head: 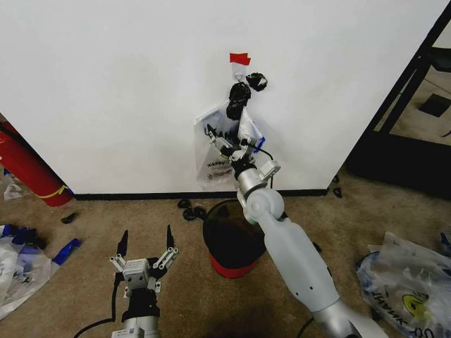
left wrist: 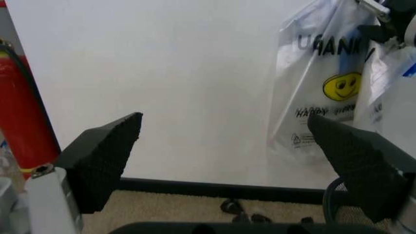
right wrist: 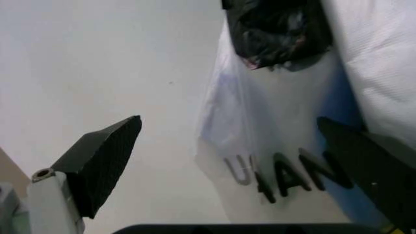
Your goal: Pick up the garbage bag from the wall and place it over the trash bin.
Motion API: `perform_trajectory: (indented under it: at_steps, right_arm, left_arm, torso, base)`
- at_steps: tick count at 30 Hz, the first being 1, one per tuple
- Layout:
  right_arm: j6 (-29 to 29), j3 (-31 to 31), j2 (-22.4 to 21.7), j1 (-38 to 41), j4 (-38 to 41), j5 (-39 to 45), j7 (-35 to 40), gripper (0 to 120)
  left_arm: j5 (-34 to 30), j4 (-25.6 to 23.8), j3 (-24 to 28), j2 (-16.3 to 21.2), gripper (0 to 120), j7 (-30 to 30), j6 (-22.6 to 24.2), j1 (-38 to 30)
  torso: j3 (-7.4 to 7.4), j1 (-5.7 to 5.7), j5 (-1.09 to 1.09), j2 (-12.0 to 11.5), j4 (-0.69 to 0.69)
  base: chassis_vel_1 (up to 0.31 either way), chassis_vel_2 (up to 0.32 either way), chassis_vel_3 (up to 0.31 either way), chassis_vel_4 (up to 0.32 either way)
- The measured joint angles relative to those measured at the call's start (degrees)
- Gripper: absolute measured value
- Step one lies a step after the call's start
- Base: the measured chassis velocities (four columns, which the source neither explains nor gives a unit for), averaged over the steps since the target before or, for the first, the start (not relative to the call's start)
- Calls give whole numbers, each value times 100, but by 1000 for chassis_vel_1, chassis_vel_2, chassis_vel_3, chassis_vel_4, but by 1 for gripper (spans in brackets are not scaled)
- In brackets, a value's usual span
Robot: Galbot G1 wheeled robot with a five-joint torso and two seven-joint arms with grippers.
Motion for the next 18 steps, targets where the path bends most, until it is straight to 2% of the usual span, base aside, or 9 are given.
perform_trajectory:
  at_steps: [5, 18]
  right_arm:
    - [22, 112, -69, 122, -167, 110, 1, 100]
    - [-16, 111, -204, 382, -11, 352, 5, 100]
  left_arm:
    - [-36, 0, 1, 87, 100, -10, -3, -34]
    - [-66, -59, 9, 158, 100, -28, -5, -58]
  torso:
    - [0, 0, 0, 0, 0]
    - [0, -1, 1, 0, 1]
  base:
    - [0, 0, 0, 0]
    - [0, 0, 0, 0]
